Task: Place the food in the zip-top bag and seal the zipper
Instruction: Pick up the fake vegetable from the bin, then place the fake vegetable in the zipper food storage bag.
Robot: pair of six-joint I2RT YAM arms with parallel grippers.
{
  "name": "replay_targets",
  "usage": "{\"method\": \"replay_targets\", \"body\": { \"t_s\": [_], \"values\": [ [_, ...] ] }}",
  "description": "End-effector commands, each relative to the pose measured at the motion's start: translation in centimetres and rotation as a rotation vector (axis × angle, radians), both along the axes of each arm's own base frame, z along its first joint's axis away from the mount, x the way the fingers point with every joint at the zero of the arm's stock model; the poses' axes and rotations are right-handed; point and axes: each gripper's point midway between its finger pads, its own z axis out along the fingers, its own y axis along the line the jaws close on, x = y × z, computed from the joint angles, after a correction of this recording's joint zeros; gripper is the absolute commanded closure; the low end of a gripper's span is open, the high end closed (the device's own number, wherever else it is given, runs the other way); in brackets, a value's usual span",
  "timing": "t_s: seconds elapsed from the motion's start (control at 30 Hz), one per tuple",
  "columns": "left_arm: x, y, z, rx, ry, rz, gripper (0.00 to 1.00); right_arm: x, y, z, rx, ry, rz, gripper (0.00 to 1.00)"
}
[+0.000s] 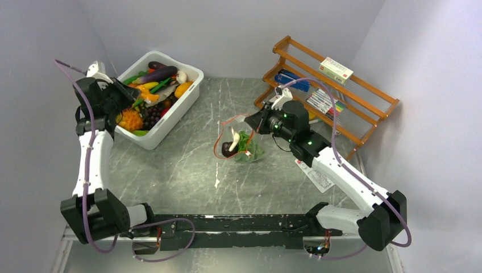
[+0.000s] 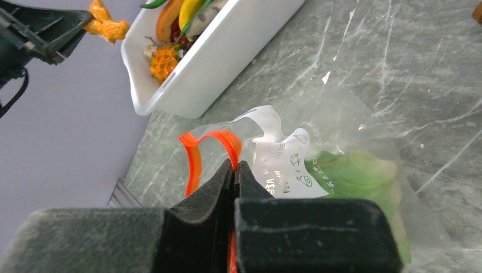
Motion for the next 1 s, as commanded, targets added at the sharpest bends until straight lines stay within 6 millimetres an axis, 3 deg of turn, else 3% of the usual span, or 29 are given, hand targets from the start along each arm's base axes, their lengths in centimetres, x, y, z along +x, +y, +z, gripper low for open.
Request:
{"method": "replay_targets", "body": {
  "t_s": [0.0,0.07,0.2,0.5,0.77,0.97],
  "values": [
    [-2.7,-7.4,2.5,-0.039,-0.100,-0.331,0.93,0.7,0.1,1.7,0.020,-0.048,-0.020,1.00],
    [-3.8,-9.6,2.9,-0.044,-0.109,-0.413,0.93,1.1,0.3,2.6,0.026,-0.062,-0.023,1.00],
    [-6.3,-13.6,4.0,-0.040,-0.151,-0.574,0.93,1.4,0.6,2.7,0.026,-0.059,-0.019,1.00],
    [-11.5,-20.6,5.7,-0.072,-0.318,-0.883,0.93,1.4,1.1,2.0,0.046,-0.030,-0.011,1.00],
    [-13.0,-25.5,5.4,-0.033,-0.430,-0.953,0.93,1.3,1.5,2.3,0.055,-0.022,0.008,1.00],
    [-12.2,-27.3,4.2,0.020,-0.450,-0.949,0.93,0.9,1.8,2.7,0.074,-0.022,0.028,1.00]
  ]
}}
